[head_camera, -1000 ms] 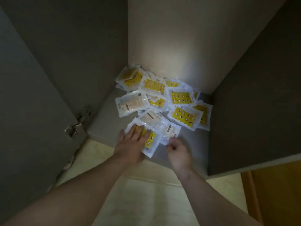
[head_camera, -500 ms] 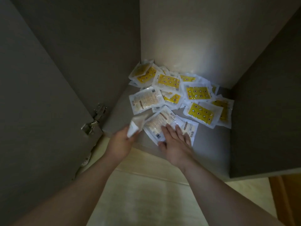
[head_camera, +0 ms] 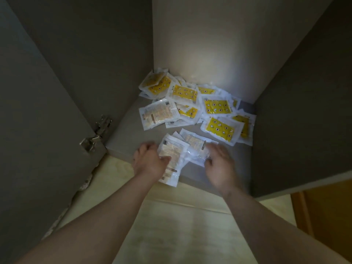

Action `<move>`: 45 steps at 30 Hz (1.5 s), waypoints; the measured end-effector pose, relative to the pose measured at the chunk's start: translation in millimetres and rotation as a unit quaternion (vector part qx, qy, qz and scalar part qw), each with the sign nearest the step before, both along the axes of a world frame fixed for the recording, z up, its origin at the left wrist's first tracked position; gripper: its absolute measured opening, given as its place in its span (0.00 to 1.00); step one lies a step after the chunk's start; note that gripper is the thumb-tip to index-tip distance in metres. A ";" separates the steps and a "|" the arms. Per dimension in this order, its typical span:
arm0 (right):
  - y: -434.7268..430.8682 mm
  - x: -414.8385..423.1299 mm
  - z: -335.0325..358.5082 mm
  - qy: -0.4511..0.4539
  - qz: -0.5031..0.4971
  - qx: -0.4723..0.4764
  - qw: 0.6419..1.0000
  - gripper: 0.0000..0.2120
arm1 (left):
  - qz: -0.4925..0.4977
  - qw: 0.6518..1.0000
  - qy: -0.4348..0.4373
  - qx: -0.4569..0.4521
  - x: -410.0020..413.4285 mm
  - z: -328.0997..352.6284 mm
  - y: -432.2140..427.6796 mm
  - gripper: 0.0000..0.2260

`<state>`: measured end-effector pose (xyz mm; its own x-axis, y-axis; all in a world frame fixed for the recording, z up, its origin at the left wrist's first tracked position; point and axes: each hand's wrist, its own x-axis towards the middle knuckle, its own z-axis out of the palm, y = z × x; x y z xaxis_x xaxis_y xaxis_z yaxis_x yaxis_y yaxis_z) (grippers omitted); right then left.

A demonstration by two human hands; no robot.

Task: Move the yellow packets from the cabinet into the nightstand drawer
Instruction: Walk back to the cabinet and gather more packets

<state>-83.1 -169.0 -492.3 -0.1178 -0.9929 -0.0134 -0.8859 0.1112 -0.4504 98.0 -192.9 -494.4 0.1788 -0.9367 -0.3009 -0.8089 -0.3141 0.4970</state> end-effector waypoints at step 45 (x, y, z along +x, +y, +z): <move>13.2 75.8 0.0 -0.345 -0.035 0.170 0.922 0.20 | 0.219 0.816 0.533 0.043 11.5 -2.7 38.1 0.21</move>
